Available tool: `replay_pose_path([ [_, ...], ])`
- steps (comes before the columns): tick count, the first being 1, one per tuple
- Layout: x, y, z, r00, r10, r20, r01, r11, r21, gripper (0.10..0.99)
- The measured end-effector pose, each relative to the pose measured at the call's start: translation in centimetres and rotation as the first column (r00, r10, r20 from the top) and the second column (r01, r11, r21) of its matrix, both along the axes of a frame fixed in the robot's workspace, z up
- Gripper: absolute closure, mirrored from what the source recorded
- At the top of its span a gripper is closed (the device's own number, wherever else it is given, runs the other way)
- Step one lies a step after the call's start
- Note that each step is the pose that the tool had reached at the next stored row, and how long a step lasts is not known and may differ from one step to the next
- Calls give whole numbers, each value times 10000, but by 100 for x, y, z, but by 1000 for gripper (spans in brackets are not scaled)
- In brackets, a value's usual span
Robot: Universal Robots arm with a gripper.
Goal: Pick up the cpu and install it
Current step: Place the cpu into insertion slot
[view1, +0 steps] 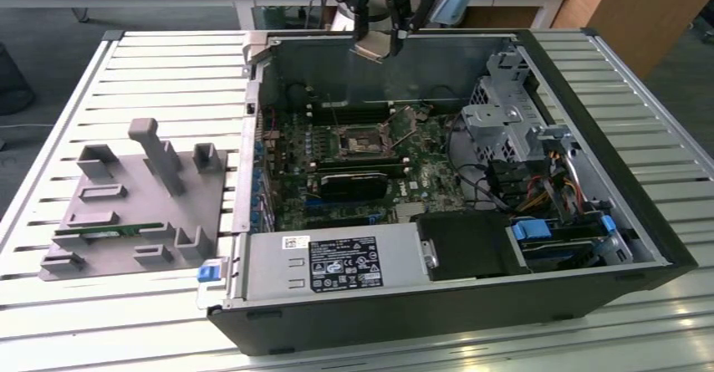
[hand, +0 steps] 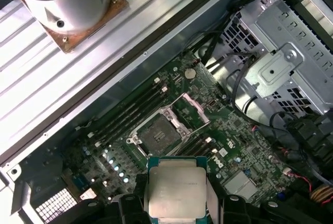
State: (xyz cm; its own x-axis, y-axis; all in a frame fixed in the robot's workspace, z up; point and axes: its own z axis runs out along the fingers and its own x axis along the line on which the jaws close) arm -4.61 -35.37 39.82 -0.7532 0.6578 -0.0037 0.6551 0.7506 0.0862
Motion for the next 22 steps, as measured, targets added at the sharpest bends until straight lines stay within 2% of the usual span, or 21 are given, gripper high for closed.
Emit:
replay_pose_path([
  [7,0,0,-1,9986,-521,0,521,9986,0,557],
  [15,0,0,-1,9937,-1123,0,1123,9937,0,557],
  [16,0,0,-2,9889,-1487,0,1487,9889,0,557],
  [22,0,0,-3,9814,-1920,0,1920,9814,-1,557],
])
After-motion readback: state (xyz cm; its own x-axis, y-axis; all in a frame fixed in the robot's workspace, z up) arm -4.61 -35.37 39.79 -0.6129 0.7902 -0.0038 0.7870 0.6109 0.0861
